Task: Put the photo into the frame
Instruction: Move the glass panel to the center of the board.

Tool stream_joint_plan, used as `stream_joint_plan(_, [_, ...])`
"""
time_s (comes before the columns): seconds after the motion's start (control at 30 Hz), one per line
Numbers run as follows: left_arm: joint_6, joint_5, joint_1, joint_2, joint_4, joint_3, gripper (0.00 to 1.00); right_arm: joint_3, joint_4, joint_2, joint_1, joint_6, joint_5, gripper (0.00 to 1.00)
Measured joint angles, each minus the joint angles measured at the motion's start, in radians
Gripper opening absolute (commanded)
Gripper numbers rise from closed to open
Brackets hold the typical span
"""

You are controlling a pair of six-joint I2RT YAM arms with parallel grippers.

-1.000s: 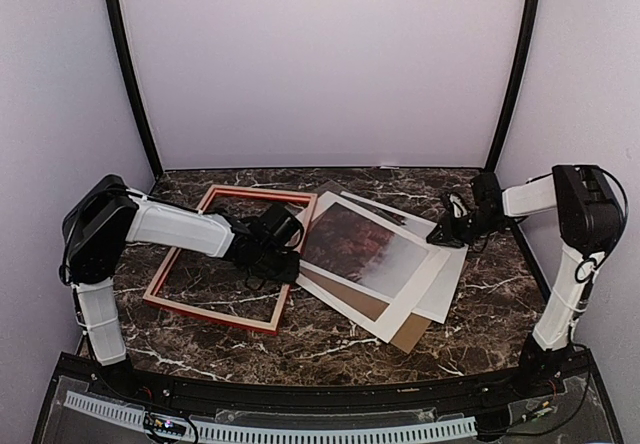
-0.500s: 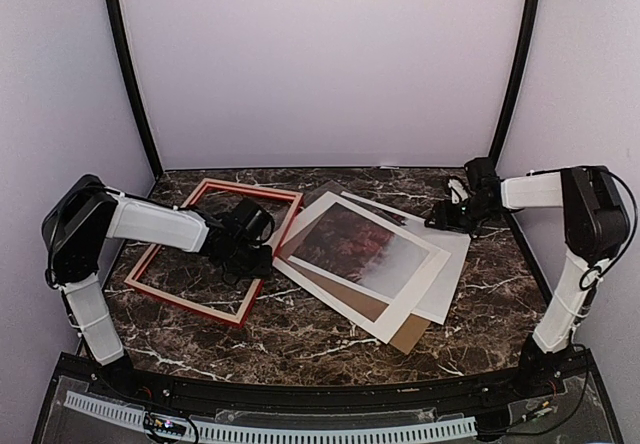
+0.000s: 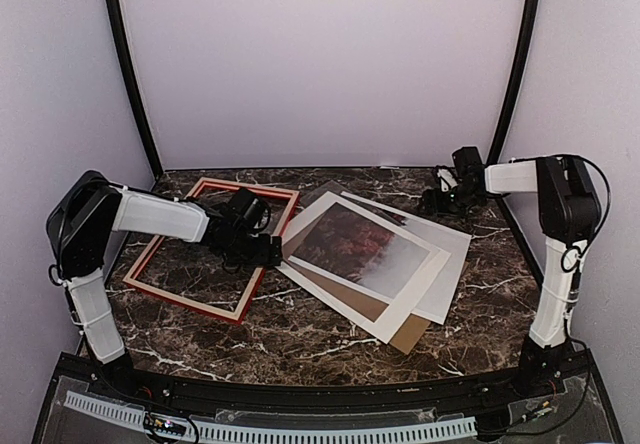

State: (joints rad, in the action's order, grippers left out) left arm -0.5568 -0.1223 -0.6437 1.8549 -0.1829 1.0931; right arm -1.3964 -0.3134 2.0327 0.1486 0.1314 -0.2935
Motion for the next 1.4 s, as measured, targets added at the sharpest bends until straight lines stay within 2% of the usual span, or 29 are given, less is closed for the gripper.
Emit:
stream_joint_plan(0.13, [-0.002, 0.013, -0.024, -0.014, 0.000, 0.000, 0.99, 0.002, -0.021, 0.013, 0.000, -0.002, -0.007, 0.79])
stream_joint_plan(0.5, [-0.076, 0.065, -0.220, -0.031, 0.025, 0.004, 0.99, 0.079, 0.024, -0.007, 0.002, -0.022, -0.027, 0.78])
stream_joint_plan(0.83, [-0.095, 0.051, -0.253, 0.038, 0.033, 0.090, 0.96, 0.199, 0.057, -0.090, 0.002, -0.021, 0.004, 0.77])
stream_joint_plan(1.03, [-0.096, -0.053, -0.258, 0.038, -0.032, 0.090, 0.85, 0.214, 0.060, -0.101, 0.002, -0.021, 0.014, 0.77])
stream_joint_plan(1.4, [-0.074, -0.130, -0.210, 0.044, -0.078, 0.053, 0.53, 0.234, 0.059, -0.118, 0.004, -0.018, 0.034, 0.77])
